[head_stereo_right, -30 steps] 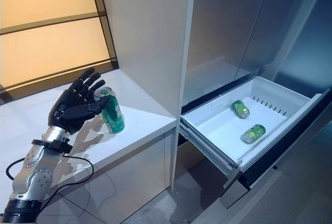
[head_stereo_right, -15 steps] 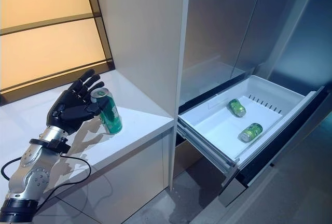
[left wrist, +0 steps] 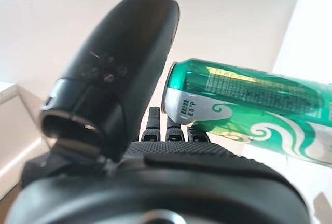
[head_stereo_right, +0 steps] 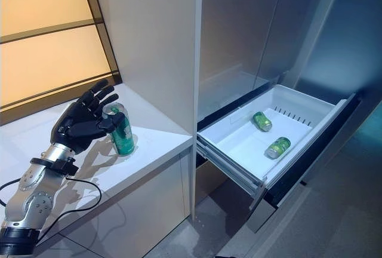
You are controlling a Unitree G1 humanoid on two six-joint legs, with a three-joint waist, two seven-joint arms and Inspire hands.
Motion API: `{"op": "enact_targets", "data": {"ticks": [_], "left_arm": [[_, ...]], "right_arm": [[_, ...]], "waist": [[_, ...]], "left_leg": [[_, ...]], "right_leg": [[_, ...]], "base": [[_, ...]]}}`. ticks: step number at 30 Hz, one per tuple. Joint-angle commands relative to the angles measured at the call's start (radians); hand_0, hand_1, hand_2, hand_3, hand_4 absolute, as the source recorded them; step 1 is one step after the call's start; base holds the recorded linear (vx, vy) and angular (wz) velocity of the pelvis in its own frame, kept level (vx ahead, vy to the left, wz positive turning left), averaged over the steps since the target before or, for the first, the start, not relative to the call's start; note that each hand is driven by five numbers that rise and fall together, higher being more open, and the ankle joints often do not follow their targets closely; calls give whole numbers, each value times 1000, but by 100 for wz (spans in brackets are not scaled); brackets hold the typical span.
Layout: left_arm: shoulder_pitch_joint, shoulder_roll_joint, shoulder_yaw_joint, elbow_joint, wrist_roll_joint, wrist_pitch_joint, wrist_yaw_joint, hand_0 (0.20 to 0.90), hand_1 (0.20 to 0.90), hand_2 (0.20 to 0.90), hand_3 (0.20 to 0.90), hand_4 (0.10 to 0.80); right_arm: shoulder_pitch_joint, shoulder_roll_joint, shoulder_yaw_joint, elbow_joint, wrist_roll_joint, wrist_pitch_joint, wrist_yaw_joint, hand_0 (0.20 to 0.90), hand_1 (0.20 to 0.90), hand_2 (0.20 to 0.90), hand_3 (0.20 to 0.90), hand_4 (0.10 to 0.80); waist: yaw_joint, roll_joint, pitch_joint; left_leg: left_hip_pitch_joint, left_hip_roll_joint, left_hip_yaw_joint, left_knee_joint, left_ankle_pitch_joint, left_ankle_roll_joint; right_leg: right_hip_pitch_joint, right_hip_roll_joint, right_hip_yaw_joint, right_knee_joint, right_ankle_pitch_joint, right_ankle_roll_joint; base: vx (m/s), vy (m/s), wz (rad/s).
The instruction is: Put drinks into fridge and close the fridge
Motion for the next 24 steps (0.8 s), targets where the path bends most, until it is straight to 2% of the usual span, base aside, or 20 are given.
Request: {"op": "enact_targets", "data": {"ticks": [1,10,16,24], "left_arm": [[-184,70,70,13,18,-63,-16,900,900,900,900,800],[-178,108,71,73,130,-72,39,900,900,900,900,800],[-163,109,76,97,166,-79,73,900,900,900,900,800],[-163,102,89,112,109,-83,87,900,900,900,900,800]], "right_arm": [[-13,10,42,53,-35,-1,43,900,900,900,900,800],[-10,6,37,47,-25,1,47,900,900,900,900,800],[-10,7,33,45,-16,-1,45,900,900,900,900,800],[-10,4,32,42,-21,2,47,900,900,900,900,800]], "waist": [[-8,-21,-26],[-10,-22,-26],[-7,-23,-24],[-7,-26,-23]], "left_leg": [[2,-45,107,3,-45,37],[-2,-46,108,3,-43,37],[-3,-46,107,3,-42,38],[-1,-46,106,3,-43,37]], "right_leg": [[22,10,50,26,-47,-2],[18,11,54,26,-46,-1],[16,12,52,29,-47,-1],[17,11,50,32,-48,-1]], "base": [[0,0,0],[0,0,0],[0,0,0],[0,0,0]]}}
